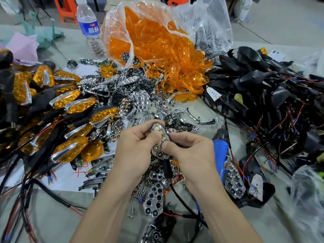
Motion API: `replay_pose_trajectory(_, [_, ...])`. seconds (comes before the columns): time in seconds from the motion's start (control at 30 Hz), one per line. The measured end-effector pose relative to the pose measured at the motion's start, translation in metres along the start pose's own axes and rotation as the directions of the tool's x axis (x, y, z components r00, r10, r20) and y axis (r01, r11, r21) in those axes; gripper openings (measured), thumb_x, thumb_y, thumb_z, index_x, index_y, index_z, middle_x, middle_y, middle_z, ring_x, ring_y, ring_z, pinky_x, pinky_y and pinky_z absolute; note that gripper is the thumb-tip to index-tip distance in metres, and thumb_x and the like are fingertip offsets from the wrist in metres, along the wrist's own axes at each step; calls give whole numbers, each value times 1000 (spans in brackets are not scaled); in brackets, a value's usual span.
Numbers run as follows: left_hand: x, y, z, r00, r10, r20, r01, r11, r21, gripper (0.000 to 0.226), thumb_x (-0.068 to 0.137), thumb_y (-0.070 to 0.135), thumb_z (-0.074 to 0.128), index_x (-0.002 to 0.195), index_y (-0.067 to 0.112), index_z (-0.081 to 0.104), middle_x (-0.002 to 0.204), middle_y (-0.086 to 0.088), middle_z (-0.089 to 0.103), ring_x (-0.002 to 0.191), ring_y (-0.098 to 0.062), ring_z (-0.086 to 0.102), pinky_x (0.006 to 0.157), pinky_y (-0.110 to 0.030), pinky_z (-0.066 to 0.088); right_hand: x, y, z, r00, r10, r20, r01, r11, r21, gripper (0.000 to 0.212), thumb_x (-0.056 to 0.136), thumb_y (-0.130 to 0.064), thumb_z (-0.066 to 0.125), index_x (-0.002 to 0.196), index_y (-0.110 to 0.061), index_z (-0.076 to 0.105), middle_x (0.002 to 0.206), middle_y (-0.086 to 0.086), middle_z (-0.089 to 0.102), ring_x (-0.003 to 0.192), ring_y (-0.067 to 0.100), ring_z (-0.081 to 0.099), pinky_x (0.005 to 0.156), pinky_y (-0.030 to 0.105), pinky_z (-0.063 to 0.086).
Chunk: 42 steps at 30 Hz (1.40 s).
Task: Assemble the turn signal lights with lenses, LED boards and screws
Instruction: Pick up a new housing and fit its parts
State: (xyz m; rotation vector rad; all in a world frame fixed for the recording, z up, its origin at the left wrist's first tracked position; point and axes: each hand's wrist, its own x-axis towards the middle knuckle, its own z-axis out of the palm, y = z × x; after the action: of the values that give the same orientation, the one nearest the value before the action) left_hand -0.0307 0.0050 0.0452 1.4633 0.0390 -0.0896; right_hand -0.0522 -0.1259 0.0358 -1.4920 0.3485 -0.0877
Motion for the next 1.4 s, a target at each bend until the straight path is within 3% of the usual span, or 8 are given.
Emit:
replay_pose_trajectory(0.2, [8, -3, 4, 985, 22, -172, -29, 999, -37, 38, 100, 1, 59, 97, 31, 82, 83, -13, 74, 74, -24, 59, 75, -45, 48, -3, 8, 6, 1000, 26, 0, -26, 996, -88, 32, 70, -42, 83, 99, -30, 78, 90, -8, 80, 82, 12, 78, 76, 37, 61])
replay_pose_trajectory(0.37, [7, 0, 1, 991, -37, -129, 24, 994, -107, 31, 104, 8, 57, 110, 30, 79, 95, -26, 72, 72, -28, 59, 63, -42, 54, -2, 4, 3, 967, 113, 227, -130, 990, 62, 21, 90, -1, 75, 106, -14, 74, 70, 10, 73, 52, 21, 66, 51, 28, 56])
replay_pose_trajectory(0.63, [8, -5, -12, 1000, 0, 22, 0, 1000, 12, 49, 87, -18, 64, 111, 23, 75, 83, -5, 77, 67, -14, 65, 62, -24, 54, -8, 10, 4, 987, 34, 155, -31, 999, -26, 10, 82, -13, 78, 88, -20, 81, 61, 5, 67, 50, 17, 61, 51, 33, 51])
replay_pose_trajectory(0.8, [6, -6, -19, 989, -65, 132, 39, 981, 189, 24, 88, 34, 69, 100, 14, 75, 85, -15, 74, 72, -16, 65, 67, -31, 53, -14, 18, 13, 992, 77, 100, -87, 991, 102, 11, 73, -21, 76, 82, -20, 82, 61, 6, 68, 50, 21, 60, 49, 30, 48])
replay_pose_trajectory(0.93, [4, -19, -24, 992, -126, -14, 126, 990, 63, 22, 98, 23, 69, 80, 12, 73, 77, -16, 70, 68, -21, 62, 67, -42, 51, -11, 12, 10, 968, 120, 221, -76, 978, -196, 23, 82, -39, 71, 86, -17, 77, 68, 8, 73, 57, 28, 70, 55, 40, 57])
replay_pose_trajectory(1.1, [12, -27, -38, 945, -220, -241, 210, 975, -68, 18, 97, 11, 71, 110, 24, 72, 91, -1, 76, 75, -16, 74, 62, -33, 63, 21, -12, -31, 981, -191, 10, 139, 677, -723, 21, 98, -30, 61, 100, -20, 79, 77, -7, 77, 57, 4, 57, 66, 30, 52])
replay_pose_trajectory(1.27, [18, -25, -43, 960, -203, -193, 189, 978, -88, 36, 95, 7, 72, 130, 10, 68, 78, 15, 75, 66, -2, 69, 55, -25, 58, 19, -22, -40, 989, 50, 141, 120, 301, -946, 23, 90, -26, 68, 108, -38, 74, 107, -12, 77, 104, 18, 69, 91, 33, 56])
replay_pose_trajectory(1.4, [14, -21, -35, 958, -210, -196, 208, 978, -31, 37, 90, 11, 77, 123, 27, 71, 117, 6, 76, 113, -24, 69, 96, -55, 57, 5, -9, -44, 979, 85, 183, 149, 304, -941, 37, 87, -23, 71, 116, -39, 56, 102, -8, 72, 98, 21, 64, 84, 38, 56])
